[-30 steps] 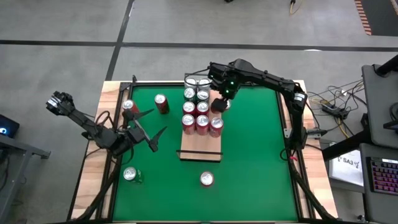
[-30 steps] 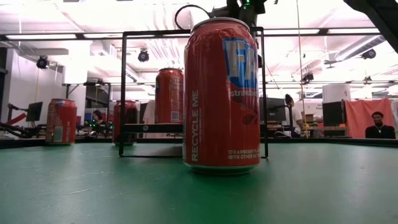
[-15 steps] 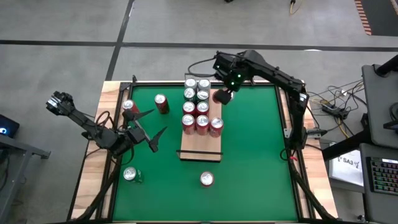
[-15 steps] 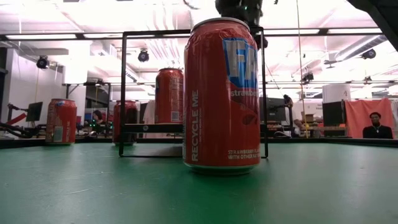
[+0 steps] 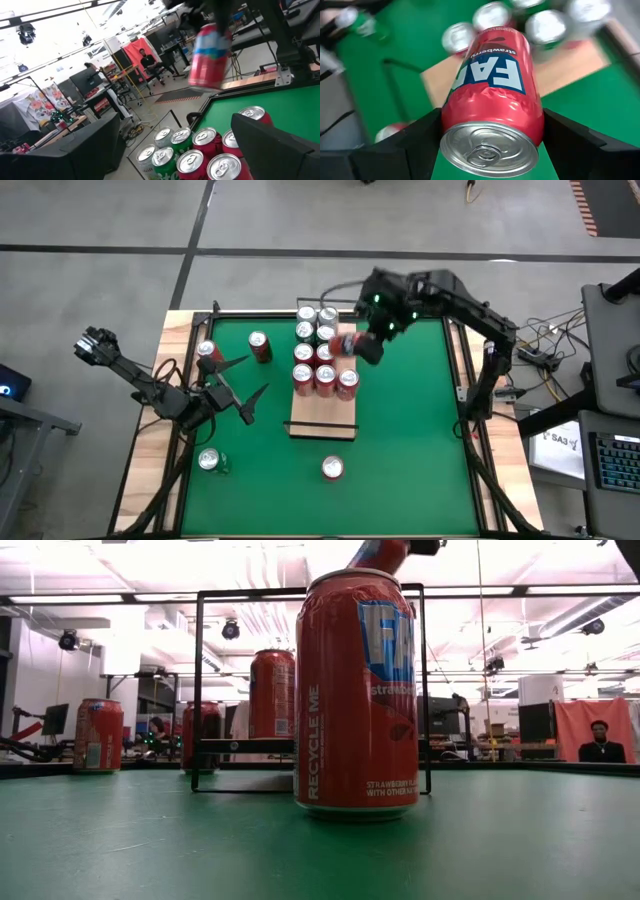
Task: Place canned beverage on shelf
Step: Put the orange soda can on the shelf and aligned with the other orange soda can
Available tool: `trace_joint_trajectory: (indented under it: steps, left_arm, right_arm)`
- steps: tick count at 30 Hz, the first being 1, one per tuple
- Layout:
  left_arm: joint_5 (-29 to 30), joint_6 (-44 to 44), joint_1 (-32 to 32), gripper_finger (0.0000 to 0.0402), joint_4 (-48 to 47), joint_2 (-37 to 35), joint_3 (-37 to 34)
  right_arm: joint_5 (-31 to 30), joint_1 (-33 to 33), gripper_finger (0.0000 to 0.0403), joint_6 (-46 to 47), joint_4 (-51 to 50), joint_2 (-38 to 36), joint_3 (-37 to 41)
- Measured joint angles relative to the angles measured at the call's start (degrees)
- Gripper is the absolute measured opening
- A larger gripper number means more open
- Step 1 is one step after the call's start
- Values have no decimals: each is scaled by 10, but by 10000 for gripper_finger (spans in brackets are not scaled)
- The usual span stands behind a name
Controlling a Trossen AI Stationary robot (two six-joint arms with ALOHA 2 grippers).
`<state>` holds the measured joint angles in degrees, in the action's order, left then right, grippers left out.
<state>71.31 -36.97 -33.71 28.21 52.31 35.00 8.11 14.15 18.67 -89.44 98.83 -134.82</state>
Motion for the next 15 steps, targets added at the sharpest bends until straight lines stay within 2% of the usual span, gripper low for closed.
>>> trace_joint_trajectory:
  steps: [7,15]
  left_arm:
    - [0,0,0,365,0,0,0]
    - [-3,0,0,366,-2,0,0]
  right_arm:
    - [1,-99,288,67,-4,18,1]
    - [10,-137,288,178,-6,48,2]
